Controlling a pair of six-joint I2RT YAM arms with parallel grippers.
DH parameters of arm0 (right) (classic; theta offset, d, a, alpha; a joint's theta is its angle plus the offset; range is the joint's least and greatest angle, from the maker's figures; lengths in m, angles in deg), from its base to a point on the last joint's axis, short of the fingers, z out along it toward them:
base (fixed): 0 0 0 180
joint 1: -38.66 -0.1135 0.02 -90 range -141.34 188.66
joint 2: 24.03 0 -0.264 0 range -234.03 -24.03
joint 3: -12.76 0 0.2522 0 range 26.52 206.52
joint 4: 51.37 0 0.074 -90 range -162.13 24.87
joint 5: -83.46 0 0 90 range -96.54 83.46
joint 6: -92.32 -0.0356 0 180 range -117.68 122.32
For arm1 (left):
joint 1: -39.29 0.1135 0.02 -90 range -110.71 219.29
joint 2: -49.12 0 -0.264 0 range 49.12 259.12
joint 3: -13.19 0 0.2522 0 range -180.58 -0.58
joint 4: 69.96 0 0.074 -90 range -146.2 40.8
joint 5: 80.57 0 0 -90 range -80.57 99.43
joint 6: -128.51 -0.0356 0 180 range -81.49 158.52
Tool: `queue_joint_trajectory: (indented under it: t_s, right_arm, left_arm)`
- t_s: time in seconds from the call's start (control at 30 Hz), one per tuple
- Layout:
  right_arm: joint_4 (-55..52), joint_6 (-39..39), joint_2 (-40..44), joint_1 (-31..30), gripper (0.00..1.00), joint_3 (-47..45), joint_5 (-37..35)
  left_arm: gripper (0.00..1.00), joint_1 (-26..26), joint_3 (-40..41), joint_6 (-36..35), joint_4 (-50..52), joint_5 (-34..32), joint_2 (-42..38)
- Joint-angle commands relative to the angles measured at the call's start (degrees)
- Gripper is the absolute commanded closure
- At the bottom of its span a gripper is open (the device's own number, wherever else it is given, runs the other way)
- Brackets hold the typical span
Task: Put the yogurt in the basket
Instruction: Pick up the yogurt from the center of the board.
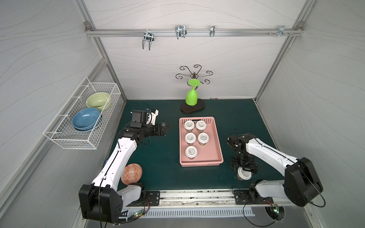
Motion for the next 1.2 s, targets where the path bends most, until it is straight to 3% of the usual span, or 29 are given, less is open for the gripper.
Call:
queue_joint_trajectory:
  t_s: [0.0, 0.17, 0.8, 1.17]
  right_arm:
    - [1.7, 0.7, -1.1, -0.5, 0.01, 1.6, 0.8]
    - [-0.3, 1.6, -2.1, 0.2, 0.01, 4.1, -1.9]
    - [1.0, 2.6, -5.7, 1.4, 0.01, 3.1, -0.7]
    - [1.3, 2.3, -3.9, 0.8, 0.19, 2.4, -0.1]
  left_arm:
    - [0.01, 0.4, -0.2, 0.0, -2.8, 0.9, -0.7]
    - [0.01, 0.4, 0.0, -0.1, -3.2, 0.9, -0.8]
    - [0.01, 0.4, 0.4, -0.1, -3.6, 1.2, -1.2]
    - [0.0, 0.4, 1.0, -0.1, -4.0, 1.2, -1.4]
